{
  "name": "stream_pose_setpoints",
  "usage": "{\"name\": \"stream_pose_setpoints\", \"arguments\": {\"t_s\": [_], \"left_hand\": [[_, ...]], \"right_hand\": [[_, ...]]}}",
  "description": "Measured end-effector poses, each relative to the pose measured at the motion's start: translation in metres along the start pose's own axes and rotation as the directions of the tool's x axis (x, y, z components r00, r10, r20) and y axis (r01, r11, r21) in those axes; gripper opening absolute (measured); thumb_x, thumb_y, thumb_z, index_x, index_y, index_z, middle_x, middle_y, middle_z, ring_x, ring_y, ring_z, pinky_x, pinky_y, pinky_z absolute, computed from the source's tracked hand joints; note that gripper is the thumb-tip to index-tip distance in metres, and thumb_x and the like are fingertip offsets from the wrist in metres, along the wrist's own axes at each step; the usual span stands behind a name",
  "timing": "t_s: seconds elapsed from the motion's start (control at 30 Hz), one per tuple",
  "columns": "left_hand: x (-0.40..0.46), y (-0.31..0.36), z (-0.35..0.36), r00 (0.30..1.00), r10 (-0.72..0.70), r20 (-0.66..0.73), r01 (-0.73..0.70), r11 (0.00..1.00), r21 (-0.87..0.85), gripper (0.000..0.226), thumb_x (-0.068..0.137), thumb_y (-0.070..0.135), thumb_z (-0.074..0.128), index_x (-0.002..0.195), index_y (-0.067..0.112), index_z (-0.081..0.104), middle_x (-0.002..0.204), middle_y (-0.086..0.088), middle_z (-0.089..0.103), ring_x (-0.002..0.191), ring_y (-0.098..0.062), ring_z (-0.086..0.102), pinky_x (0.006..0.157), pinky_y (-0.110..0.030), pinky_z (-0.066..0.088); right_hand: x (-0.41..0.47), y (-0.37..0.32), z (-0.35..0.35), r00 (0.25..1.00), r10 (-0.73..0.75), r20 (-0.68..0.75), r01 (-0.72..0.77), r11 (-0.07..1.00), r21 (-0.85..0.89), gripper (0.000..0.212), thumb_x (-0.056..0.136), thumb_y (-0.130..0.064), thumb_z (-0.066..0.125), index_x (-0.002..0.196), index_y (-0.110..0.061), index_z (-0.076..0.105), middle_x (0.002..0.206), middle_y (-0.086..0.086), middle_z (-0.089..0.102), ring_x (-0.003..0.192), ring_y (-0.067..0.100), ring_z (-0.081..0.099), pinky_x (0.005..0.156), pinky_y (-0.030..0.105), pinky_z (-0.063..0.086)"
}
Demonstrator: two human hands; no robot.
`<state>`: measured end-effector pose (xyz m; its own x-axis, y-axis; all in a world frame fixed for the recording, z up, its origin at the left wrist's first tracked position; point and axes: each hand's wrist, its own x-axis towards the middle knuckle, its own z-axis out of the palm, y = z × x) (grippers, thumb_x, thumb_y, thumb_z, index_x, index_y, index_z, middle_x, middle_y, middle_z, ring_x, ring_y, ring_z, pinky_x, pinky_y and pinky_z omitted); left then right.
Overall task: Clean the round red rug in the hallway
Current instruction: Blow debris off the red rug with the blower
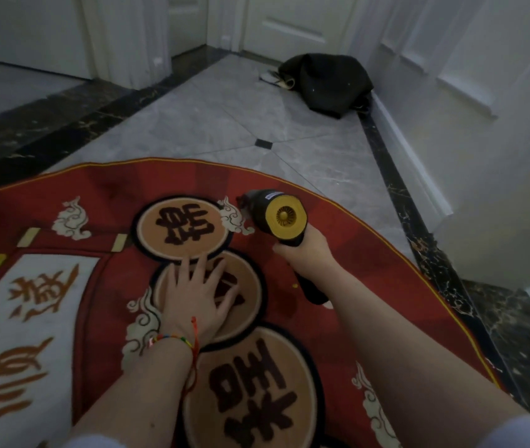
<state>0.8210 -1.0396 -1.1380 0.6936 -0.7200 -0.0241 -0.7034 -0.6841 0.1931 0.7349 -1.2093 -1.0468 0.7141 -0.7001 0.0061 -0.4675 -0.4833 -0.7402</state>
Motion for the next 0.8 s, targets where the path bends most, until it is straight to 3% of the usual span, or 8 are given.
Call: {"name": "stream_pose_setpoints", "arguments": {"t_s": [0.13,0.3,0.6,0.7,0.8], "left_hand": [[0.001,0.000,0.003,1.000,-0.001,-0.017,0.001,0.999,-0.043,0.092,0.071,0.074,-0.017,0.150,0.038,0.012,0.160,0.000,0.002,0.146,-0.032,-0.004,0.118,-0.050,-0.002],[0.002,0.000,0.003,1.000,0.000,-0.013,-0.001,1.000,-0.008,0.086,0.075,0.074,-0.012,0.150,0.038,0.012,0.160,0.000,0.004,0.146,-0.031,-0.005,0.118,-0.051,-0.003],[0.001,-0.001,0.004,1.000,0.000,-0.026,-0.001,1.000,-0.007,0.090,0.073,0.072,-0.017,0.150,0.038,0.012,0.160,-0.001,0.002,0.146,-0.031,-0.005,0.118,-0.052,-0.002],[0.002,0.000,0.001,1.000,0.001,-0.025,0.000,1.000,0.006,0.086,0.077,0.073,-0.013,0.150,0.037,0.014,0.160,-0.001,0.005,0.146,-0.032,-0.001,0.118,-0.052,0.000],[0.003,0.000,-0.002,1.000,-0.017,-0.010,0.017,1.000,0.024,0.069,0.091,0.066,0.006,0.150,0.033,0.017,0.160,-0.003,0.010,0.145,-0.033,0.005,0.117,-0.053,0.005]], "right_hand": [[0.028,-0.015,0.023,1.000,-0.007,-0.024,0.007,1.000,0.011,0.036,0.077,-0.017,0.071,0.112,-0.012,0.062,0.103,0.005,0.065,0.105,0.023,0.059,0.073,0.023,0.036],[0.048,-0.025,0.034,0.999,0.035,-0.031,-0.035,0.999,0.014,0.038,0.077,-0.017,0.071,0.113,-0.011,0.061,0.110,0.010,0.067,0.105,0.024,0.060,0.069,0.019,0.034],[0.007,-0.018,0.020,0.999,-0.032,-0.015,0.031,0.998,-0.057,0.019,0.075,-0.014,0.070,0.091,-0.011,0.060,0.090,0.009,0.064,0.092,0.028,0.059,0.072,0.033,0.045],[0.014,-0.030,0.024,1.000,-0.008,-0.011,0.008,1.000,-0.011,0.019,0.076,-0.016,0.070,0.092,-0.014,0.059,0.089,0.005,0.062,0.090,0.022,0.059,0.071,0.029,0.042],[-0.002,-0.036,0.027,1.000,0.010,0.015,-0.010,0.998,0.058,0.020,0.078,-0.015,0.069,0.094,-0.019,0.057,0.084,-0.002,0.058,0.082,0.017,0.055,0.063,0.022,0.037]]}}
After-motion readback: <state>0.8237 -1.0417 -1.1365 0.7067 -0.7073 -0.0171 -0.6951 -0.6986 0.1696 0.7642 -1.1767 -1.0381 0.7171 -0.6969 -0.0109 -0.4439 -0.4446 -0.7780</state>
